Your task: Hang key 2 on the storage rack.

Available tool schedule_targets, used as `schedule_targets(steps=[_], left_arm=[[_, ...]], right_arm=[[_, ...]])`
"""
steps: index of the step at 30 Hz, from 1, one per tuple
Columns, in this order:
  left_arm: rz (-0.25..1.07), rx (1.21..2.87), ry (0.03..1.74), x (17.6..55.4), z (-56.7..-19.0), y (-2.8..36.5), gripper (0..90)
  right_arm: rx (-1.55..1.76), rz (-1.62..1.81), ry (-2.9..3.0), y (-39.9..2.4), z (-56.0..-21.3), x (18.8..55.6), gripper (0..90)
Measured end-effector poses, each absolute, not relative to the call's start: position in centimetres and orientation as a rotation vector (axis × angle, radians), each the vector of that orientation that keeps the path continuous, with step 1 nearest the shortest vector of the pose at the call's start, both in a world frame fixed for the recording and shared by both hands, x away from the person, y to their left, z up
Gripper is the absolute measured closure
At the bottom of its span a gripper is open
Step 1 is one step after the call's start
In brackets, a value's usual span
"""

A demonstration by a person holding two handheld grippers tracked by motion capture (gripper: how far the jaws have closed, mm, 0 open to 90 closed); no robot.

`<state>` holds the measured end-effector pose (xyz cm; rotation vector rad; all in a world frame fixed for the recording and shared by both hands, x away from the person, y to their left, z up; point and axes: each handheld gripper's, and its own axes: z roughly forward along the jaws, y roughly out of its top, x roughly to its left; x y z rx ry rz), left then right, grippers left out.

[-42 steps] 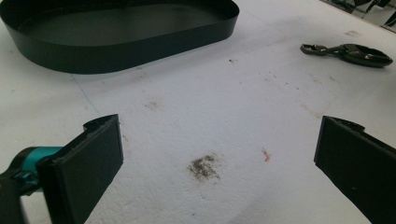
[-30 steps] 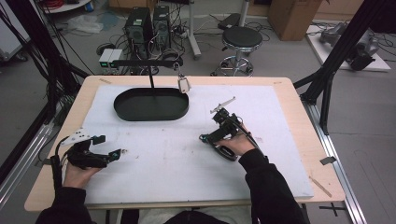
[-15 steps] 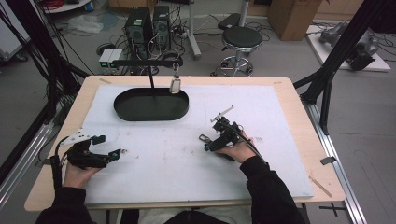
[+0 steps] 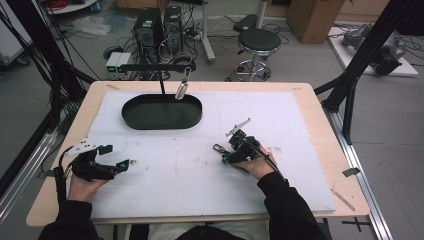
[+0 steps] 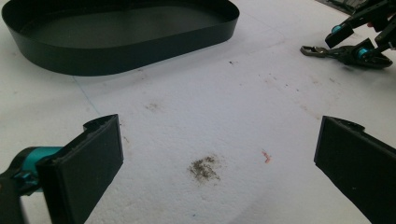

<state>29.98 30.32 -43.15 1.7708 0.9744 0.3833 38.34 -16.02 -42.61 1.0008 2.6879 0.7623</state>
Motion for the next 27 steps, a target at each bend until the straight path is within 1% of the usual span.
schedule_targets(steps=[2, 6, 11, 13, 18, 22, 27], left_arm=[[0.384, 1.771, 0.974, 29.98, -43.15, 30.33, 1.7], [0.382, 1.77, 0.974, 29.99, -43.17, 30.29, 1.7], [0.383, 1.77, 0.975, 29.99, -43.17, 30.29, 1.7], [0.381, 1.772, 0.974, 30.01, -43.18, 30.26, 1.7], [0.382, 1.771, 0.975, 29.99, -43.17, 30.26, 1.7], [0.382, 1.77, 0.975, 30.0, -43.18, 30.28, 1.7], [0.381, 1.771, 0.976, 30.03, -43.2, 30.3, 1.7]], right_arm=[[1.011, 0.753, 2.687, -15.92, -42.72, 38.36, 45.0], [1.01, 0.768, 2.689, -15.96, -42.59, 38.32, 59.9], [0.987, 0.747, 2.69, -15.7, -42.5, 38.23, 63.9], [0.965, 0.769, 2.698, -15.57, -42.47, 38.17, 80.8], [0.959, 0.739, 2.696, -15.37, -42.4, 38.08, 82.7], [1.012, 0.775, 2.695, -15.69, -42.29, 38.26, 85.3], [1.018, 0.814, 2.698, -16.09, -42.0, 38.33, 86.2]])
